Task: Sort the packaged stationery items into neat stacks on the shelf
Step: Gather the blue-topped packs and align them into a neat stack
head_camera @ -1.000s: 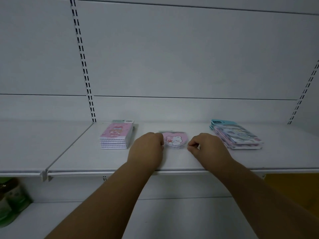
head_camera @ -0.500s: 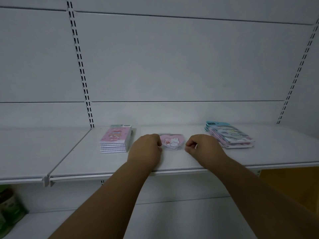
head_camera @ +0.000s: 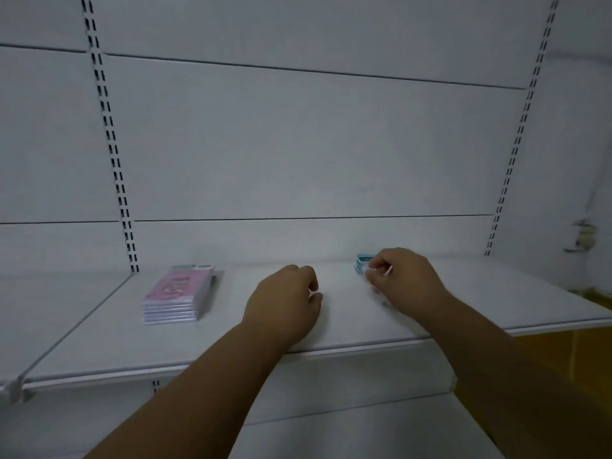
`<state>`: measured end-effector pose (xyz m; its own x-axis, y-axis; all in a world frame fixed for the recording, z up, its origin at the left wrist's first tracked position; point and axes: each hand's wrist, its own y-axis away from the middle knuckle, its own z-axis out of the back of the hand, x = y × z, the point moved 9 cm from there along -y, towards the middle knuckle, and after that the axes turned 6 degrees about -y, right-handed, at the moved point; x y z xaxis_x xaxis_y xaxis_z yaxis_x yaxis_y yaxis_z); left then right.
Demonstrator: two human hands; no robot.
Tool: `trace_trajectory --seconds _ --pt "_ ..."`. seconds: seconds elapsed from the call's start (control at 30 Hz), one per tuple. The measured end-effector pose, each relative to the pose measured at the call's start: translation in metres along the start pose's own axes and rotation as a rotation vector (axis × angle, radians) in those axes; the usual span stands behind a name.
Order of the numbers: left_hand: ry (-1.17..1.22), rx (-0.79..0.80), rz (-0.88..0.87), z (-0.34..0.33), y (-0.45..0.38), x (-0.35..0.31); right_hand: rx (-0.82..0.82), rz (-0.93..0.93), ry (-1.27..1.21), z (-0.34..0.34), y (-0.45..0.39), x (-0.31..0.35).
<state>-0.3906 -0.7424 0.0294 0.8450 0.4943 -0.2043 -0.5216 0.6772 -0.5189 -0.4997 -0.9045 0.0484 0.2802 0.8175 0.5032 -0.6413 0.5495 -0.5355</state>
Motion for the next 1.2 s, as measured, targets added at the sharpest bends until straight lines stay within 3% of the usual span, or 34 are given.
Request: trace_trajectory --seconds 0.17,0.33,0.4,0.53,0.67,0.8,0.93,1.2 --pt "0.052 0.11 -0.053 -0.033 -0.03 -0.07 0.043 -0.188 0.073 0.032 -0.028 -0.08" --pt "0.164 0.271 0.187 -0.079 -0.057 -0.1 0.256 -0.338 0.07 0.011 -0.038 -0.132" --pt "0.199 0.32 0.26 -0.093 -0.064 -0.104 0.309 -0.368 -0.006 0.001 -0.038 -0.137" --pt "0.305 0.281 0.433 -0.103 -0.072 -0.104 0.245 -0.346 -0.175 -0.001 -0.041 -0.14" --pt "0.544 0.142 0.564 -0.101 -0.063 -0.093 0.206 -0.418 -0.687 -0.011 -0.032 -0.143" --pt "0.817 0.028 0.52 -0.086 -0.055 -0.086 0.193 -0.356 -0.9 -0.006 -0.038 -0.127" --pt "0.867 0.014 0.467 -0.082 -0.049 -0.087 0.226 -0.33 -1.063 -0.016 -0.031 -0.105" --pt "0.923 0.163 0.39 -0.094 -0.047 -0.093 0.353 -0.336 -0.892 -0.026 -0.018 -0.099"
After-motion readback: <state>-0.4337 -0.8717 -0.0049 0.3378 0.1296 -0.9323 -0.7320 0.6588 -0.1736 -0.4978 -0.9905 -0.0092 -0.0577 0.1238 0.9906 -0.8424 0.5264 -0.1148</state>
